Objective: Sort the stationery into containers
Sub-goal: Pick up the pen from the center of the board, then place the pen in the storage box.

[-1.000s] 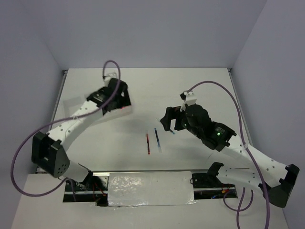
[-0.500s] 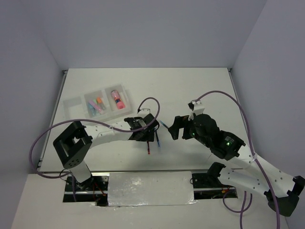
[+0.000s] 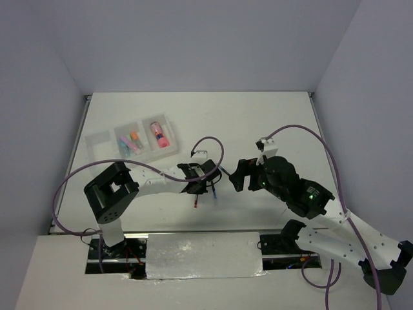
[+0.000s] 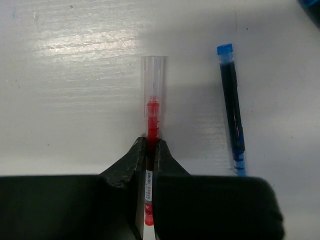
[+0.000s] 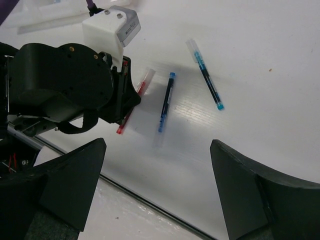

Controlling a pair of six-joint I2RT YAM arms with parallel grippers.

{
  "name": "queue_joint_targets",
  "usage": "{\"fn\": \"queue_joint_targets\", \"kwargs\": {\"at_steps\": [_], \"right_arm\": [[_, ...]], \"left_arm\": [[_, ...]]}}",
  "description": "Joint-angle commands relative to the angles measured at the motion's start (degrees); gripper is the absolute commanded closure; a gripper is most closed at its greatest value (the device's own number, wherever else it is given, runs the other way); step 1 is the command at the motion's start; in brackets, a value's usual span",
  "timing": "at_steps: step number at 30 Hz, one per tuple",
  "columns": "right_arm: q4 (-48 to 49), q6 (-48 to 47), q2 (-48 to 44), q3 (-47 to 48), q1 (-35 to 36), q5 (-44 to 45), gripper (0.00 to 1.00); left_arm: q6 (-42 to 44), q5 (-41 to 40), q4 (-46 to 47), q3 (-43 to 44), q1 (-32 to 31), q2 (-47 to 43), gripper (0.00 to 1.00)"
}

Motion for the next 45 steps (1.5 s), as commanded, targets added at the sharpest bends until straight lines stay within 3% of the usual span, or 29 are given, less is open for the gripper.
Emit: {"fn": "queue_joint_targets", "kwargs": {"at_steps": [1,5,13,17,21,26,35,37,38,40,43,45], "right_arm": [[0.78,-0.5,-1.33,0.03,0.16,-0.07,0.07],[1.91,-0.94,-1.77,-0.76,0.15,-0.42,0.07],[8.06,-1.73,0.95,-2.52,0.24,-4.02,0.08],[11.93,-2.35,4.55,-1.29,0.24,-6.84,0.08],[14.48,-2.87,6.49,-1.46,0.16,-9.39,0.09],[16.06,-3.31,6.93,-2.86,0.16,-11.23,0.09],[15.37,-5.07,7.19,-3.13,0.07,-11.06,0.09],[15.37,-5.25,7.28,-2.43,0.15,-11.06,0.09],[15.37,-5.34,7.54,-2.26,0.24,-11.06,0.08],[15.02,-5.6,8.42,-1.47,0.24,-10.45,0.08],[13.97,-5.43,10.0,-0.5,0.24,-8.87,0.08],[13.26,-4.73,12.11,0.12,-0.02,-7.73,0.07]], "left_arm": [[-2.74,2.16,-1.58,-4.93,-0.59,1.53,0.92],[-1.61,-3.11,-7.46,-7.57,3.96,-8.72,1.0],[4.63,-23.07,-24.17,0.68,29.97,-24.66,0.98],[10.69,-23.0,-21.2,6.73,48.04,-22.4,0.98],[13.78,-15.8,-18.66,13.42,58.44,-16.6,0.98],[14.05,-10.34,-18.46,21.42,63.64,-5.44,0.93],[14.84,-7.0,-12.22,20.46,66.38,0.11,0.84],[14.66,-6.65,-12.31,20.55,66.38,0.81,0.75],[14.49,-6.12,-12.31,20.55,66.38,0.9,0.6],[14.48,-5.33,-12.14,19.94,66.38,0.56,0.42],[14.22,-4.01,-12.58,19.15,66.38,-1.37,0.25],[14.14,-3.66,-12.84,18.01,66.38,-3.65,0.2]]}}
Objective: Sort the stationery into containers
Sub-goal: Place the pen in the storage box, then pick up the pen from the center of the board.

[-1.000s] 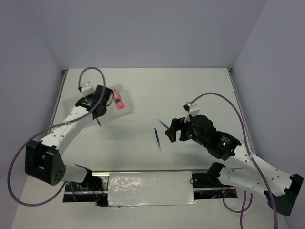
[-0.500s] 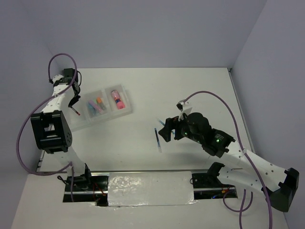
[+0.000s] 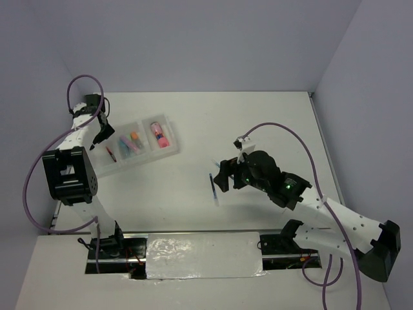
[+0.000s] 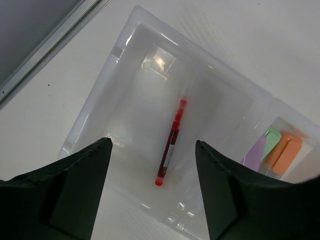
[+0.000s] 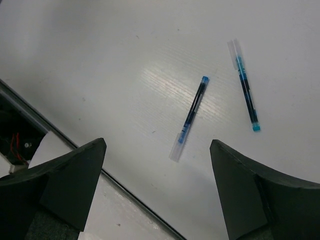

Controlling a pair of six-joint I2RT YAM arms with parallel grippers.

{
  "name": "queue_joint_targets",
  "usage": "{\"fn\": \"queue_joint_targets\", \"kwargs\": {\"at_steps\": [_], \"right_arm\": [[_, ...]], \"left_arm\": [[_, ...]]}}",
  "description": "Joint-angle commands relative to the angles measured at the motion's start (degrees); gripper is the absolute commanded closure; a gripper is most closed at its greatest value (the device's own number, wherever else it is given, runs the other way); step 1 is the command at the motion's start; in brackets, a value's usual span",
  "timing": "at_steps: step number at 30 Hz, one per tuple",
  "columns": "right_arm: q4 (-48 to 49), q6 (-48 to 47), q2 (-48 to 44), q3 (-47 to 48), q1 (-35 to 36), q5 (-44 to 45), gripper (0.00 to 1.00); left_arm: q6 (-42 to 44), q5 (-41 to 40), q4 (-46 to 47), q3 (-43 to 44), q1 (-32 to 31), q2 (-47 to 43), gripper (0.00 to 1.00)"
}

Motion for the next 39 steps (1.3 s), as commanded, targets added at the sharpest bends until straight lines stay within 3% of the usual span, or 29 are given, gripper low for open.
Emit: {"fn": "queue_joint_targets", "kwargs": {"at_steps": [1,5,11,17,22,27,28,31,34,35,39], "right_arm": [[0.1,0.15,2.71,2.65,0.07,2.88,0.08],[-2.87,1.91,15.58,4.84,-0.11,8.41,0.22],[-1.23,4.11,30.2,7.75,-0.11,9.92,0.32],[0.98,5.16,37.43,10.12,1.21,7.1,0.36],[0.54,6.04,41.82,11.71,2.35,7.89,0.38],[-2.62,7.27,47.54,14.25,4.46,11.14,0.51],[-3.06,7.53,48.42,14.52,4.81,11.67,0.68],[-2.98,7.89,50.88,14.79,5.34,10.36,0.76],[0.52,7.02,49.14,12.86,5.87,6.77,0.85],[5.5,6.4,45.91,11.98,6.13,4.66,0.86],[20.99,6.83,35.63,4.87,6.22,-8.08,0.95]], "left_arm": [[0.34,1.68,0.17,-1.69,0.24,-4.71,0.18],[4.2,7.38,0.34,-3.8,-2.29,-12.25,0.13],[9.57,11.16,-0.27,-9.67,-15.73,-24.03,0.08],[11.77,13.63,0.61,-19.16,-16.72,-34.93,0.05],[13.53,11.88,1.22,-23.92,-16.63,-38.29,0.01],[12.74,15.03,1.66,-24.54,-16.63,-38.03,0.02],[12.74,15.82,1.92,-24.8,-16.63,-38.38,0.02],[12.21,20.3,3.24,-25.94,-16.72,-39.17,0.01],[11.07,31.35,6.22,-29.01,-16.81,-40.4,0.02],[9.15,41.39,10.84,-30.59,-17.33,-41.01,0.02],[-2.09,59.21,30.45,-42.35,-21.98,-46.27,0.01]]}}
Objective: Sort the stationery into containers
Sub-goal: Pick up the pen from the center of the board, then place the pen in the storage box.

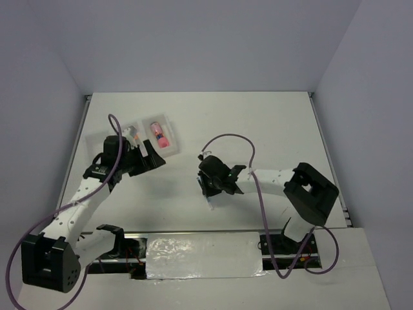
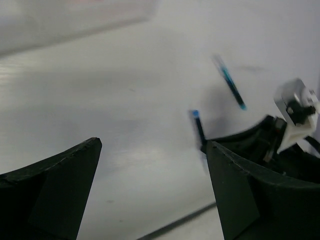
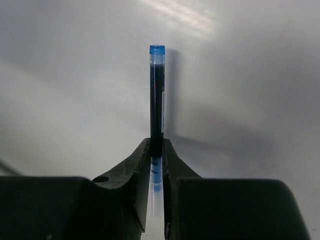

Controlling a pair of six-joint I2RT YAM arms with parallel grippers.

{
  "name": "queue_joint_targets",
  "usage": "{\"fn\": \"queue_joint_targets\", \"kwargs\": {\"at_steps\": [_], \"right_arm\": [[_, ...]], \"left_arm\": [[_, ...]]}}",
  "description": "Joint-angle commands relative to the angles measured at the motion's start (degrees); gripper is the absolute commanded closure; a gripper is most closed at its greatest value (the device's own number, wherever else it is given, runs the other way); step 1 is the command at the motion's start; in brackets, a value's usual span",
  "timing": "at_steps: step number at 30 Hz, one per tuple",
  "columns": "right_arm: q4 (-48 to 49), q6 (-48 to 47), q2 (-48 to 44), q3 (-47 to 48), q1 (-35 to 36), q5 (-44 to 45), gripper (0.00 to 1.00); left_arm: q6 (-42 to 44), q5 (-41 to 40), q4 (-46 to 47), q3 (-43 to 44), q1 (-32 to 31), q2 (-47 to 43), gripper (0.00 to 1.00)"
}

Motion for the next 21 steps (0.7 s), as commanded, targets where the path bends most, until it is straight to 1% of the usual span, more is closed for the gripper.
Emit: {"fn": "queue_joint_targets", "kwargs": {"at_steps": [1,2,3,4,5,7,10,12,13,14,16,19,20,21], "right_arm": [[17.44,1.8,-9.73,-4.41,1.39,-12.53,0.95],[20.86,2.42,-11.92,-4.68,1.22,-14.55,0.94],[21.51,3.04,-11.94,-4.68,1.3,-14.92,0.94],[21.6,3.56,-12.64,-3.46,1.3,-15.35,0.92],[20.99,3.57,-12.82,-2.67,1.3,-16.66,0.92],[20.55,4.18,-13.08,-0.56,1.39,-17.46,0.91],[22.91,5.67,-14.22,0.15,1.3,-18.78,0.9],[23.45,6.12,-14.32,1.2,1.48,-20.01,0.89],[23.62,6.29,-14.4,1.55,1.39,-20.37,0.89],[24.58,6.56,-14.58,1.64,1.39,-20.54,0.89],[25.64,7.08,-15.02,1.65,1.39,-20.02,0.89],[25.56,7.17,-15.2,2.43,1.39,-19.32,0.88],[25.73,7.17,-14.94,2.61,1.39,-19.49,0.88],[25.91,7.35,-14.85,2.87,1.39,-19.58,0.88]], "left_arm": [[-11.59,20.64,20.24,-7.36,-4.3,-4.45,0.01],[-15.88,22.39,27.33,-8.6,-6.67,-5.07,0.01],[-17.84,22.41,31.05,-9.83,-7.65,-5.69,0.01],[-19.86,24.06,34.13,-11.84,-8.35,-6.13,0.01],[-22.23,24.43,35.99,-12.3,-9.49,-6.13,0.01],[-22.43,23.56,36.19,-12.04,-10.2,-5.61,0.01],[-21.37,22.41,35.57,-12.21,-10.91,-5.26,0.02],[-21.72,22.76,36.45,-12.82,-10.91,-4.38,0.05],[-22.16,22.85,37.49,-13.09,-10.91,-3.94,0.08],[-22.34,23.29,37.85,-13.18,-10.91,-3.5,0.18],[-22.43,23.38,38.29,-13.18,-10.91,-2.18,0.23],[-22.87,24.08,39.09,-13.35,-10.91,-2.0,0.45],[-22.6,23.73,38.74,-13.18,-10.82,-2.0,0.64],[-22.17,23.47,37.95,-12.31,-10.91,-2.0,0.7]]}}
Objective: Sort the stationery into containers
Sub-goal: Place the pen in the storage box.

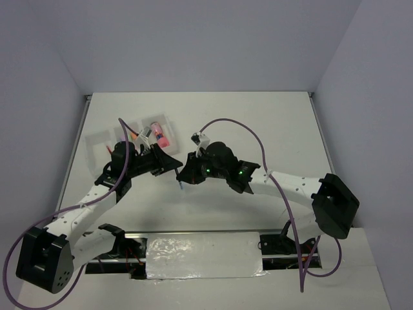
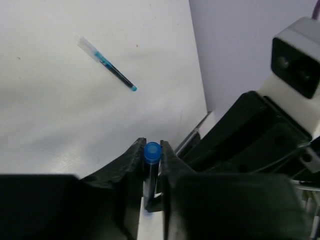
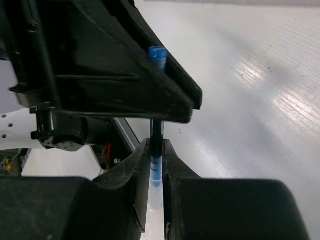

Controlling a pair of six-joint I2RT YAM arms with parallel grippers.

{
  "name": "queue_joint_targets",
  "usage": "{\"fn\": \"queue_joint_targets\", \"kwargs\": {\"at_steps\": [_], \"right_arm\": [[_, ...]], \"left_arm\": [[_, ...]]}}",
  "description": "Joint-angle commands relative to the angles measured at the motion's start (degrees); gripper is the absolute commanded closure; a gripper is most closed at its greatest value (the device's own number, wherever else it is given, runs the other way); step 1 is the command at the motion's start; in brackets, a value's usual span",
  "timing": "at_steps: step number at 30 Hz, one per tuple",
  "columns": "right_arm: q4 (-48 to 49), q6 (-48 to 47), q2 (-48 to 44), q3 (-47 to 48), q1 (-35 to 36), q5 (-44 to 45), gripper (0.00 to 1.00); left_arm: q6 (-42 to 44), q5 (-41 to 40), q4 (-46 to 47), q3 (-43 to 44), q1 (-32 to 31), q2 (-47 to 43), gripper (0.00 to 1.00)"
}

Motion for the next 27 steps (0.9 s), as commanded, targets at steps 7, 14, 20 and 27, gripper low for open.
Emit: {"fn": "queue_joint_targets", "kwargs": {"at_steps": [7,14,20,27], "right_arm": [[2.12,-0.06,-2.49,3.51,-0.67,3.04,0.0],[-13.79,-6.29,-14.79,-1.05,-4.71,21.15,0.0],[-19.96,-11.83,-21.3,-2.99,-5.5,22.14,0.0],[-20.76,-16.06,-23.94,-5.45,-7.52,20.47,0.0]], "left_arm": [[8.69,-12.0,-17.7,10.51,2.0,-0.08,1.0],[15.46,-38.91,-44.28,30.44,23.01,11.31,0.99],[17.76,-48.86,-51.4,45.74,31.81,29.59,1.0],[17.49,-53.17,-50.0,49.72,35.59,36.31,0.88]]}}
